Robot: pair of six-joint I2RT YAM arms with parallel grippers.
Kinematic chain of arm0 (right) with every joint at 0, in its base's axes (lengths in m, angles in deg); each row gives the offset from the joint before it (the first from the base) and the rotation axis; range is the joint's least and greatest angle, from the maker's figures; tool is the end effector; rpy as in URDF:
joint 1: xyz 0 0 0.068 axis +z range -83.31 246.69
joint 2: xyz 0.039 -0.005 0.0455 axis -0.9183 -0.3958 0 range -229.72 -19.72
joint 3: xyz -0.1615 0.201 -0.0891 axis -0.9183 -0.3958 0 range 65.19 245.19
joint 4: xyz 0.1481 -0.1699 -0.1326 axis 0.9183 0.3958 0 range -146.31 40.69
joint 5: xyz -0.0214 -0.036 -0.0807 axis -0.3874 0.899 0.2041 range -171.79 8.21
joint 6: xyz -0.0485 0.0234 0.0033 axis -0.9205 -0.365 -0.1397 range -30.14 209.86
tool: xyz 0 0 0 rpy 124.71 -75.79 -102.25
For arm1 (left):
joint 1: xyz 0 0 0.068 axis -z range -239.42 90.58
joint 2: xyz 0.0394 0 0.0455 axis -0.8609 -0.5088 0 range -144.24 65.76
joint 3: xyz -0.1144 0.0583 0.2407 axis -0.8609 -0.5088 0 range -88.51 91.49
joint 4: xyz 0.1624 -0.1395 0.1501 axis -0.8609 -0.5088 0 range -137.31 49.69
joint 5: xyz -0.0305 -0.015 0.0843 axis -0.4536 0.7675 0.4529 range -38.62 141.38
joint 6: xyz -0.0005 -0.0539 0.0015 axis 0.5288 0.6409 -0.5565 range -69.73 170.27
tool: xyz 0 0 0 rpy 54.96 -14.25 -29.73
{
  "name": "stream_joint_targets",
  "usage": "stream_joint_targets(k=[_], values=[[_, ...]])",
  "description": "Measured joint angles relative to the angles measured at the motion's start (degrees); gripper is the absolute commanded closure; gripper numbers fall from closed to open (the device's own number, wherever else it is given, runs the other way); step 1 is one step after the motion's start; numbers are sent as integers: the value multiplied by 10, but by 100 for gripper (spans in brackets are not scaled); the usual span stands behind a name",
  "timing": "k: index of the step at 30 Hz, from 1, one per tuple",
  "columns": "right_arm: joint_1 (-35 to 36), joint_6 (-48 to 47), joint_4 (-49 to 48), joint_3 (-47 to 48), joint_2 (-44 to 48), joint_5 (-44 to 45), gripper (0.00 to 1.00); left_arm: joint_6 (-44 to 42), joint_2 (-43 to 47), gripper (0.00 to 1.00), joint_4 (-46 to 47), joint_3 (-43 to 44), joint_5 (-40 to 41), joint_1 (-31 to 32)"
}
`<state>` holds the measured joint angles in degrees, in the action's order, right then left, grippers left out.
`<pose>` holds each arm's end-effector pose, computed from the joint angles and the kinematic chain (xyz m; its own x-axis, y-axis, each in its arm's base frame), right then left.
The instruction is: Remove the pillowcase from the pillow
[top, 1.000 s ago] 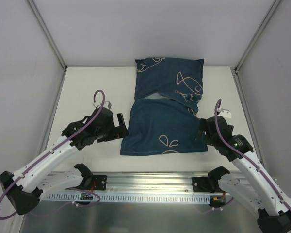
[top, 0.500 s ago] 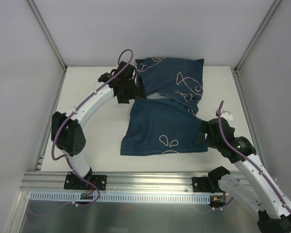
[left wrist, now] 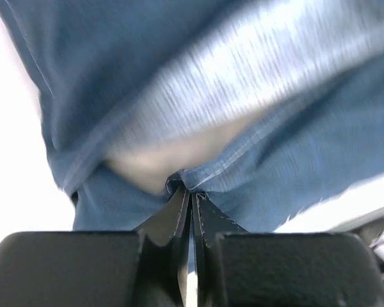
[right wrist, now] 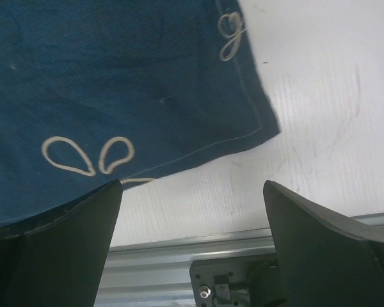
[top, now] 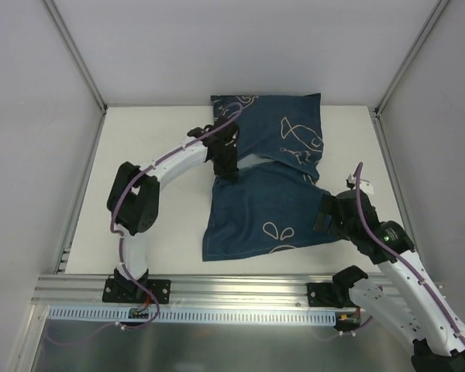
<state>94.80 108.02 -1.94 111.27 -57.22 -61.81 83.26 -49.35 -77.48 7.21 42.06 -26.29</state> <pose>0.1106 0.0452 0.2931 -0.6731 -0.0276 -0.7390 -0.0240 0.9996 -0.0155 0.3681 -0.2471 0.2368 -0.9204 -0.0410 -0.3887 0.1345 0.9005 -0.4135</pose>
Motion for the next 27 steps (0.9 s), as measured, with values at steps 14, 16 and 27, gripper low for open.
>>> stream_joint_targets(k=[14,16,27], values=[[-2,49,-137,-58,-109,-97,1,152,290,100,78,-354,32,316],[-7,54,-156,-70,-121,-96,12,174,285,100,85,-359,25,355],[-95,45,-186,-71,-150,-63,93,138,382,5,77,-318,18,347]])
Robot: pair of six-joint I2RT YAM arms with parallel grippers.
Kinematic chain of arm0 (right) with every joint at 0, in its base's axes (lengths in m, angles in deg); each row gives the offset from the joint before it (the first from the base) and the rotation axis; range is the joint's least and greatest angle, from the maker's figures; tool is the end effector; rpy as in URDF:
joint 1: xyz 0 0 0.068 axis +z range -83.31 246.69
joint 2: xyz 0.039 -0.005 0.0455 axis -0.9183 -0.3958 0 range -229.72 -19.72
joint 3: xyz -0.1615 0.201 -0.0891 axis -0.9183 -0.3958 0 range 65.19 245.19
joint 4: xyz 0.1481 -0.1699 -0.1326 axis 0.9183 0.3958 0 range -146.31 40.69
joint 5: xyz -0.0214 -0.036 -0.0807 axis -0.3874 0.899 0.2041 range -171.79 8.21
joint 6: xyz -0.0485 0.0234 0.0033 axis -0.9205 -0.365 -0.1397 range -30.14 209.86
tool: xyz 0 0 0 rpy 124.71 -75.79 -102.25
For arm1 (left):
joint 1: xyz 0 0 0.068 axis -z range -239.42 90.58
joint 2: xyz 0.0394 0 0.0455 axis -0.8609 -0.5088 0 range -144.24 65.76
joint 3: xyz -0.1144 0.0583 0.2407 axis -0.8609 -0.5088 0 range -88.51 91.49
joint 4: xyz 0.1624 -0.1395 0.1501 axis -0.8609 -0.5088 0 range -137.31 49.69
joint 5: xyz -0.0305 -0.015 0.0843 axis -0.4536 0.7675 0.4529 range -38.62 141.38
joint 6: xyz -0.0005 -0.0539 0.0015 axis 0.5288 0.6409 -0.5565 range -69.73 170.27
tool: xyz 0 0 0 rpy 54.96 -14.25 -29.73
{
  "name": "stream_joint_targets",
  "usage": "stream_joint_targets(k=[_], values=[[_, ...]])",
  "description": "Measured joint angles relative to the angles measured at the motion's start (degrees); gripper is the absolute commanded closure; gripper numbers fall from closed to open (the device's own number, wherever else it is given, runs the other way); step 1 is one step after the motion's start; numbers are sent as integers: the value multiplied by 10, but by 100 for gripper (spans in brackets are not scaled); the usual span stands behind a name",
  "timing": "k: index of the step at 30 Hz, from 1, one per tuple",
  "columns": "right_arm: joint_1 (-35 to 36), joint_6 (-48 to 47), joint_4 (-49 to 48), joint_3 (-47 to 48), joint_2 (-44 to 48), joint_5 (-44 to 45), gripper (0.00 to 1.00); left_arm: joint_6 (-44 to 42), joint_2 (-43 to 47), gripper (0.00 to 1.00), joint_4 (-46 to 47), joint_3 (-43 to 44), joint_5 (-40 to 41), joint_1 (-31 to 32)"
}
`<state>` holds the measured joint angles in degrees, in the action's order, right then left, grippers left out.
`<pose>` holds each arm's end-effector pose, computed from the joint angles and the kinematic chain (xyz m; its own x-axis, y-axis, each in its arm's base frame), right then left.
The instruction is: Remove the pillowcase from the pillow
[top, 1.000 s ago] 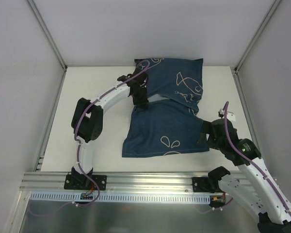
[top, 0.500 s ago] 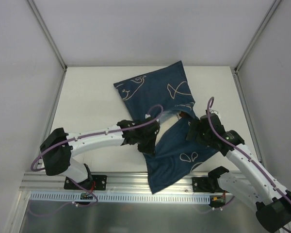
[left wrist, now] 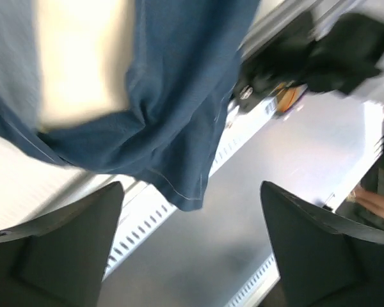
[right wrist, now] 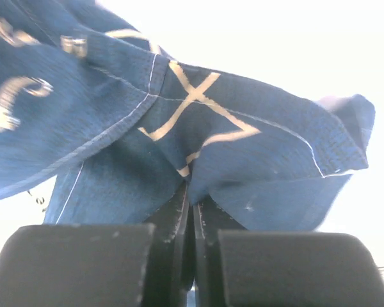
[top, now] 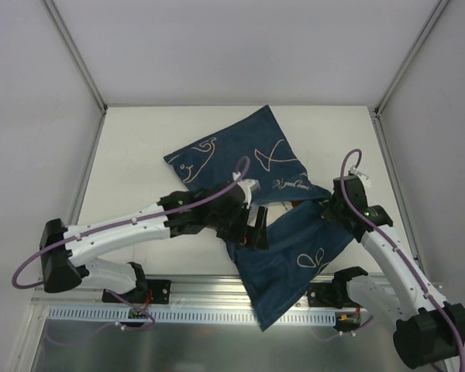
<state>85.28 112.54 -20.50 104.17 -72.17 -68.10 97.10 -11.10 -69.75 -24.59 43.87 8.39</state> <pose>0.1755 0.0501 0.2418 -0.7257 0.1511 -0.6712 0.1262 0.9883 0.0860 0.1064 -0.2731 0.3006 -0.8703 0.2190 -0.4412 0.4673 0.6502 -0.5991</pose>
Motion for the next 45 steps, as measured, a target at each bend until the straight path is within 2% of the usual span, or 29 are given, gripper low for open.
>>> stream_joint_targets(k=[1,2,3,5,9,11,19,25,28,29,31,32,35,36,38,39,41,42,43,44,45], values=[[-17,-6,0,0,14,1,76,-7,18,4,-2,9,1,-12],[-27,-9,2,3,22,1,28,-17,31,1,-6,21,0,-30],[-34,-13,7,8,29,2,12,-30,39,1,-12,35,1,-49],[-37,-28,16,22,30,1,1,-54,35,1,-19,69,10,-85],[-38,-40,42,46,20,-5,0,-109,-31,1,-45,150,50,-108],[-38,-46,56,48,26,-10,4,-137,-72,1,-50,175,68,-108],[-38,-54,109,48,91,-46,4,-229,-194,3,-91,212,115,-108],[-38,-48,126,34,124,-83,4,-257,-267,11,-97,246,106,-109],[-38,-39,131,16,132,-96,4,-265,-305,25,-99,274,91,-109],[-38,-36,131,11,132,-101,4,-267,-316,39,-98,282,88,-109],[-36,-28,128,0,132,-116,3,-267,-336,55,-98,294,79,-113],[-33,-22,124,-8,132,-125,3,-266,-342,70,-97,296,75,-116],[-16,-7,115,-25,131,-141,2,-260,-348,90,-99,296,57,-134],[-7,0,107,-31,129,-146,2,-258,-348,100,-99,296,48,-144],[9,12,92,-40,125,-150,2,-253,-347,100,-97,293,40,-163],[20,20,82,-46,122,-151,4,-250,-344,100,-95,287,35,-171],[43,31,64,-57,110,-153,17,-239,-330,100,-89,263,34,-186],[50,37,56,-60,105,-153,34,-234,-318,100,-87,246,35,-192],[59,39,49,-62,97,-153,42,-227,-301,100,-83,224,37,-197],[66,44,43,-62,89,-154,55,-219,-279,100,-85,203,40,-200],[71,46,36,-62,81,-154,62,-212,-261,100,-85,186,42,-204]])
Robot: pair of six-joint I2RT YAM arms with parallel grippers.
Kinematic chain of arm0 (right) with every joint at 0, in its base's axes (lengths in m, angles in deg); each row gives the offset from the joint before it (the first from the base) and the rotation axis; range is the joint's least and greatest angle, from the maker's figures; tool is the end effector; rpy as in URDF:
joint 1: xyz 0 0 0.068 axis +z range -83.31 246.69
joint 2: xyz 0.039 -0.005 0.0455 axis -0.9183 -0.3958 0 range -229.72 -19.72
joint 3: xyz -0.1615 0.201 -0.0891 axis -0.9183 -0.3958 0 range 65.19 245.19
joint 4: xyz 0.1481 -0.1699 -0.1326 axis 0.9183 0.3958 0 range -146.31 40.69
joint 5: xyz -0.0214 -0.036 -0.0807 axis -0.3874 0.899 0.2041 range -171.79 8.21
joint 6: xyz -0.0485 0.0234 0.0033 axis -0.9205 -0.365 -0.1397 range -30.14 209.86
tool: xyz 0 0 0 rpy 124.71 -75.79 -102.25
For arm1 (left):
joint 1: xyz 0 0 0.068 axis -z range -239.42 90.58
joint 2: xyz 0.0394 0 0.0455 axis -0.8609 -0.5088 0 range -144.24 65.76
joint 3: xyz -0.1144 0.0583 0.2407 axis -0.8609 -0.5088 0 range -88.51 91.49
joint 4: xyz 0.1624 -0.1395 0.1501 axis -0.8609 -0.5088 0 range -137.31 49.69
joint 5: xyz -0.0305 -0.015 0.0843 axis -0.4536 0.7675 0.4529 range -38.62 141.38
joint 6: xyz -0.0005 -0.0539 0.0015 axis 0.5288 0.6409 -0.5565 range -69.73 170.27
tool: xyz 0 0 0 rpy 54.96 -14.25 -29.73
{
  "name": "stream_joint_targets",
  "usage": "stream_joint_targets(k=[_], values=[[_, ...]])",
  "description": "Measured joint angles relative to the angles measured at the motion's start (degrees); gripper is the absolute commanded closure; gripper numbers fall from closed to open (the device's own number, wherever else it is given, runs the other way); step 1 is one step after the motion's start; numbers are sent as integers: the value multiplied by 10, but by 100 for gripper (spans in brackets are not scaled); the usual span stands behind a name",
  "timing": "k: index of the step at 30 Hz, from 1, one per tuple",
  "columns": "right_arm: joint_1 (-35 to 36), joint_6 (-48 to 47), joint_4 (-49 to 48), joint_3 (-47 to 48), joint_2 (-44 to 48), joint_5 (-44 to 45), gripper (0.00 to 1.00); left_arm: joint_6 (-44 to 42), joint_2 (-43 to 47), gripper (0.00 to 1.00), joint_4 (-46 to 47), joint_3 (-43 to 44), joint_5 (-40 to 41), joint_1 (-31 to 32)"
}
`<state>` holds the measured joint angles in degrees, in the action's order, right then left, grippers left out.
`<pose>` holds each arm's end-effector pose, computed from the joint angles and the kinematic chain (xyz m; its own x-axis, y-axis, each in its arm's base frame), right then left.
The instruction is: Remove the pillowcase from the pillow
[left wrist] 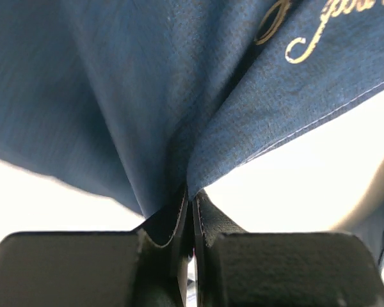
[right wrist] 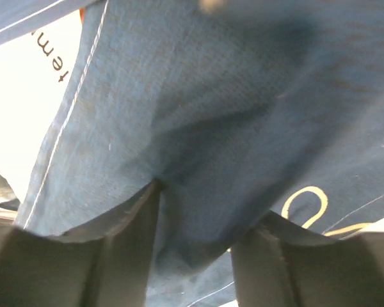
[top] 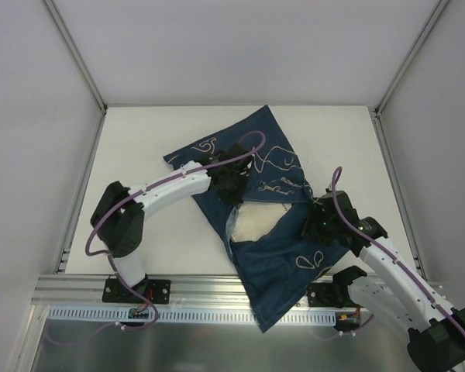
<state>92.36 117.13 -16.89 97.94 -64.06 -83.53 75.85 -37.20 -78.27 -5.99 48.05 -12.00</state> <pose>0.1368 0.0669 0.2224 -0.8289 0.1097 -0.5486 -0.0793 0.9477 0.3092 0.2605 -0.2865 0.2482 -0.8461 0.2836 -0.4514 0.4327 0.8599 -0.2709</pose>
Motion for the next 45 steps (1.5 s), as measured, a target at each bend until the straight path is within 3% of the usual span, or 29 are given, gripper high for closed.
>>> stream_joint_targets(k=[3,5,12,19,20,23,25,28,34,41,44,45], values=[[6,3,-4,0,-8,5,89,28,90,100,6,-70,9,-15],[7,-1,-4,0,-8,17,99,46,150,100,5,-109,10,-26],[9,-23,-6,48,-53,49,99,124,364,100,14,-207,11,-36],[-5,-70,-26,163,-160,86,99,161,413,100,2,-225,20,-36],[-7,-77,-32,166,-166,92,72,165,407,100,2,-227,20,-36],[-18,-97,-31,162,-176,111,9,175,387,100,1,-234,18,-37],[-29,-116,-23,160,-178,117,0,179,373,100,-1,-240,12,-37],[-25,-126,-9,160,-170,121,4,182,364,100,-3,-247,7,-37],[80,-138,11,207,-149,150,4,186,364,100,0,-249,5,-37],[182,-144,5,274,-236,179,4,188,363,100,6,-253,3,-37],[184,-150,3,275,-285,180,2,188,360,100,8,-253,2,-37],[176,-153,2,274,-303,179,12,188,360,100,8,-253,1,-36]])
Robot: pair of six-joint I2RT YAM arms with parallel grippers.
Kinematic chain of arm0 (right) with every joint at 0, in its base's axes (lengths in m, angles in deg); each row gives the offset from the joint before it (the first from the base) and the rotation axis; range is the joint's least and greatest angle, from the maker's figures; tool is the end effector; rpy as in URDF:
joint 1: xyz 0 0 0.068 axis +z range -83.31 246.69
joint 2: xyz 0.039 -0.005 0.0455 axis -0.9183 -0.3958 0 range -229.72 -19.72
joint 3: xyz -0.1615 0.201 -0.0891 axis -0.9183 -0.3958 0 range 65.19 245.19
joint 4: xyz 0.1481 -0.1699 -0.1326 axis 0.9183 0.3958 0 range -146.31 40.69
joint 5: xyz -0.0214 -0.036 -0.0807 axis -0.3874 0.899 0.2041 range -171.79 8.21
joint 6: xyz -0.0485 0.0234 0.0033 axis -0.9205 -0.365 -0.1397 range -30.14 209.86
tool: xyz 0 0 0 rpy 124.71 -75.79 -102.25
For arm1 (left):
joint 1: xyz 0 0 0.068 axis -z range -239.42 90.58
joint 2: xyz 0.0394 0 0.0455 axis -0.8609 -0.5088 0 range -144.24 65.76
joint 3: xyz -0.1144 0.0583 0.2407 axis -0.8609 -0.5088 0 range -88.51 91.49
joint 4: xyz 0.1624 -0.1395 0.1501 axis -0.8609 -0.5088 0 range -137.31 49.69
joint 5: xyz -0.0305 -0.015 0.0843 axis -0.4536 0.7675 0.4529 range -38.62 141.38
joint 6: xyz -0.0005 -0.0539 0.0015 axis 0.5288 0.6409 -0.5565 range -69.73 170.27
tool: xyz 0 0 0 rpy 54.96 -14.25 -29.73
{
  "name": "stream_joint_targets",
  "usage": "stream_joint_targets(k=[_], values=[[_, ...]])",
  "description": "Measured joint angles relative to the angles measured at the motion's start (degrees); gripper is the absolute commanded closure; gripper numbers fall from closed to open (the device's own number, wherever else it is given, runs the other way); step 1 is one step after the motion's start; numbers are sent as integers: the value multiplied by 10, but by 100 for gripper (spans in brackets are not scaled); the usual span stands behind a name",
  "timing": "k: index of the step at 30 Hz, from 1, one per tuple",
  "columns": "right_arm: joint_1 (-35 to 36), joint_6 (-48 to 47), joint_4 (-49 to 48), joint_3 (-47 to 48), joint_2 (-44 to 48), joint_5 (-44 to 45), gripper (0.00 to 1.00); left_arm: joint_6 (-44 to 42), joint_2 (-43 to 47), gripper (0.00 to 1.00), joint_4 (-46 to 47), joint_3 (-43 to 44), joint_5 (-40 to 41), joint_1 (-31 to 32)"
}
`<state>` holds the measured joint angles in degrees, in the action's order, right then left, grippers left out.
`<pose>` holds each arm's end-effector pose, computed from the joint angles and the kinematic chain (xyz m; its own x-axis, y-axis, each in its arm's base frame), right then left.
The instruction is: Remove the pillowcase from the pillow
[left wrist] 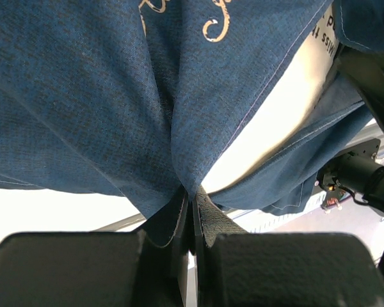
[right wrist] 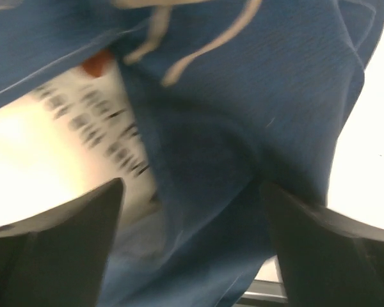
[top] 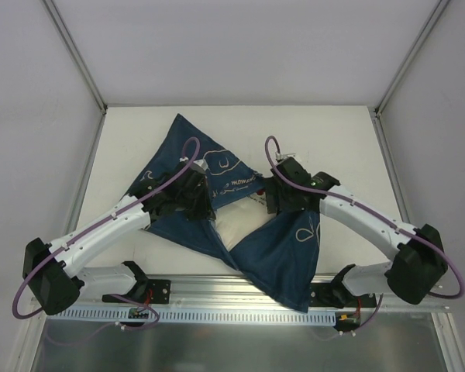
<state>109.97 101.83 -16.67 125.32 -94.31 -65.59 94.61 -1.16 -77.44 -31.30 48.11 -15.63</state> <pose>0.2002 0.1748 0.2773 -0.6886 -0.3750 -0.6206 -0.4052 0.9088 -0.0996 0.1741 -0.1697 0.2943 -0.8791 -0.1240 -0.4602 0.1462 0.8489 -0.5079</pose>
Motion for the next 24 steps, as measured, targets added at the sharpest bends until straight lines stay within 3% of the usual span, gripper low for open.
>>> stream_joint_targets(k=[2,3,5,6,8,9,10,14,15,16,19,24], values=[[-21,-5,-4,-6,-25,0,24,0,0,100,1,0,-5,0],[-36,-9,-11,-16,-31,0,38,0,0,100,1,0,-7,0],[-68,-13,-16,-40,-31,-1,48,-1,2,100,4,-1,-8,0],[-81,-13,-17,-49,-29,-2,62,-1,5,100,6,-3,-8,0],[-106,-12,-24,-62,-21,-8,76,-1,11,100,10,-9,-8,0],[-118,-12,-31,-68,-11,-15,91,-1,14,100,9,-12,-9,0],[-129,-14,-37,-72,0,-23,99,-1,16,100,13,-16,-10,0],[-162,-10,-49,-78,30,-53,99,-1,18,100,22,-24,-17,0],[-164,-10,-52,-79,30,-60,99,-1,18,96,22,-25,-18,0],[-165,-10,-59,-83,30,-67,99,-3,19,71,22,-25,-20,0],[-167,-8,-73,-102,36,-86,99,-19,25,16,14,-21,-24,0],[-170,3,-96,-123,67,-133,99,-26,28,14,-15,50,-16,8]])
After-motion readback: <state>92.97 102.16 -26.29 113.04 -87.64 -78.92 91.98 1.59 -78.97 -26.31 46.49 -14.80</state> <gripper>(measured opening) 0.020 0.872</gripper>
